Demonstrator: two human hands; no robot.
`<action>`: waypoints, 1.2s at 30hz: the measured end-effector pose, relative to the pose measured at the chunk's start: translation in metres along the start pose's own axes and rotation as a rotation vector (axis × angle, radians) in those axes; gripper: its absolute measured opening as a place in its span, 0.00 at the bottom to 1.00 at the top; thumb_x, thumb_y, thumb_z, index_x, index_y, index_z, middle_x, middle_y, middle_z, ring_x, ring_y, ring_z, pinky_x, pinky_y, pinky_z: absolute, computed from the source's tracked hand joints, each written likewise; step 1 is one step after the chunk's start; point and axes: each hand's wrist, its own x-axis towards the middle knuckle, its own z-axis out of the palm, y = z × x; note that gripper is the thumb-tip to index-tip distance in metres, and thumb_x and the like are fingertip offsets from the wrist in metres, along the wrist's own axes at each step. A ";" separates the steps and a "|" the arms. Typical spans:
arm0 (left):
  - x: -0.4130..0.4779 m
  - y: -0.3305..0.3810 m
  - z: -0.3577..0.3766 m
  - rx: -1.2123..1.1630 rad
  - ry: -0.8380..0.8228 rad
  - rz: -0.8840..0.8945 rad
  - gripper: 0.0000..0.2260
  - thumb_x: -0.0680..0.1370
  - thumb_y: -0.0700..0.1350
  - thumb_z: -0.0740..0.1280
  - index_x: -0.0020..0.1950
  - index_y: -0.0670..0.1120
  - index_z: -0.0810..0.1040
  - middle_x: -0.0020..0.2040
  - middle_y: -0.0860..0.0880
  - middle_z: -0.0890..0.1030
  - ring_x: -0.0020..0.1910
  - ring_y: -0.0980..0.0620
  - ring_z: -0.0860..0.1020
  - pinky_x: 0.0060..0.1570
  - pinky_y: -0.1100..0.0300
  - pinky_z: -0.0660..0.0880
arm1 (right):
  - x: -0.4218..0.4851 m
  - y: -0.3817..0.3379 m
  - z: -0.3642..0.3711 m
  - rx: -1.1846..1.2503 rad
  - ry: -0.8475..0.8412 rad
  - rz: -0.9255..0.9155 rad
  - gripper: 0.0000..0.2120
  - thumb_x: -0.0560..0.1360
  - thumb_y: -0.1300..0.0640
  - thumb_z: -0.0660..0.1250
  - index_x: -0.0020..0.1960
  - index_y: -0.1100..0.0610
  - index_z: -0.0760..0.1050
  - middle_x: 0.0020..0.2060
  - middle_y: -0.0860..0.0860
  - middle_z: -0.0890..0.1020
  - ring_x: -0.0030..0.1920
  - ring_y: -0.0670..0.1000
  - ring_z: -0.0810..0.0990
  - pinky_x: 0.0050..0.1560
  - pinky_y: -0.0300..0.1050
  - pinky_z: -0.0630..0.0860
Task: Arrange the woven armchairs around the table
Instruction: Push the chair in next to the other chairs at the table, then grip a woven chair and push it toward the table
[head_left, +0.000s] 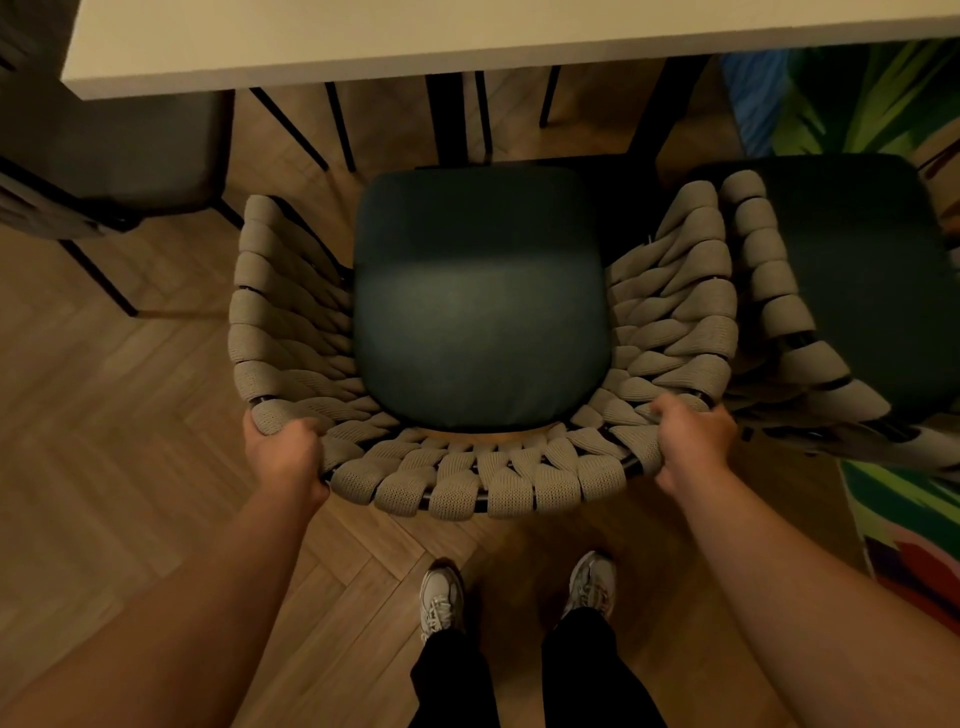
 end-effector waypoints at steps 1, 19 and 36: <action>-0.001 0.001 0.000 0.004 -0.002 0.001 0.36 0.73 0.30 0.66 0.75 0.58 0.66 0.58 0.46 0.76 0.52 0.43 0.79 0.46 0.46 0.81 | 0.000 0.001 0.000 -0.003 -0.001 0.002 0.28 0.75 0.66 0.69 0.71 0.52 0.68 0.57 0.54 0.80 0.57 0.59 0.82 0.56 0.59 0.82; -0.106 0.057 -0.103 0.560 -0.590 -0.051 0.16 0.84 0.40 0.62 0.72 0.44 0.72 0.58 0.45 0.81 0.55 0.48 0.80 0.49 0.53 0.78 | -0.143 0.004 -0.067 -0.679 -0.329 -0.111 0.26 0.80 0.52 0.67 0.76 0.55 0.66 0.65 0.57 0.76 0.63 0.58 0.77 0.62 0.58 0.78; -0.164 -0.027 -0.275 1.192 -0.706 0.084 0.16 0.81 0.42 0.65 0.70 0.44 0.75 0.56 0.46 0.80 0.50 0.51 0.78 0.60 0.54 0.76 | -0.215 0.092 -0.146 -1.473 -0.701 -0.309 0.24 0.81 0.50 0.66 0.73 0.57 0.70 0.71 0.54 0.74 0.70 0.54 0.73 0.68 0.46 0.71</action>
